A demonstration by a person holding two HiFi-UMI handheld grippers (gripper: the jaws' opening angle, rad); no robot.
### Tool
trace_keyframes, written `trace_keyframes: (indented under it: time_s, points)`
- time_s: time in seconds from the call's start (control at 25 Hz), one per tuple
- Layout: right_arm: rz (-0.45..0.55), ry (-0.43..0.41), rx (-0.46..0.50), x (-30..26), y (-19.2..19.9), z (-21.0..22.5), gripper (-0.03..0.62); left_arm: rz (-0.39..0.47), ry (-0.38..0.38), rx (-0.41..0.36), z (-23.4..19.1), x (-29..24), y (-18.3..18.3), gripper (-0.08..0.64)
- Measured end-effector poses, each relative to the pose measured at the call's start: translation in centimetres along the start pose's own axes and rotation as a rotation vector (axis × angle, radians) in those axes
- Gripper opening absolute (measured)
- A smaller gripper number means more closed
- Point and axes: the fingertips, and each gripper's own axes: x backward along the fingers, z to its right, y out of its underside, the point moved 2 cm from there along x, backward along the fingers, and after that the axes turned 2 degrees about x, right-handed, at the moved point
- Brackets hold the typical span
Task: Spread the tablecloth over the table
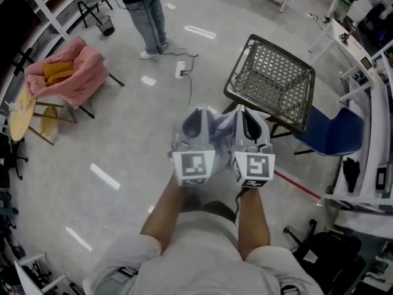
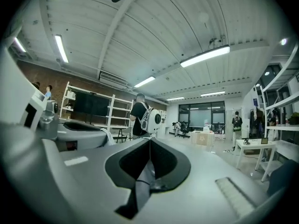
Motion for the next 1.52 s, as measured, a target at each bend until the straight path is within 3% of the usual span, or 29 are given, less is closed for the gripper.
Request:
trace_keyframes:
  time_s: [0.32, 0.48, 0.72, 1.0, 1.16, 1.52]
  points:
    - [0.023, -0.129, -0.013, -11.2, -0.9, 0.4, 0.006, 0.020, -0.081, -0.048, -3.8, -6.4, -1.0, 0.022]
    - [0.026, -0.232, -0.024, -17.4, 0.2, 1.7, 0.006, -0.022, -0.158, -0.083, -4.7, -11.7, 0.1, 0.023]
    - [0.029, -0.346, -0.033, -25.3, 0.0, 6.4, 0.006, -0.077, -0.261, -0.061, -6.2, -19.8, -0.7, 0.022]
    - [0.039, -0.429, -0.060, -31.2, 0.6, 9.6, 0.006, -0.121, -0.399, -0.044, -8.5, -24.6, -0.4, 0.022]
    - [0.050, -0.411, -0.044, -33.5, 0.9, 11.9, 0.006, -0.120, -0.394, -0.045, -8.0, -28.5, -0.3, 0.023]
    - [0.004, -0.292, -0.048, -40.8, 2.9, 20.6, 0.006, -0.113, -0.261, -0.011, -5.8, -41.4, 0.8, 0.023]
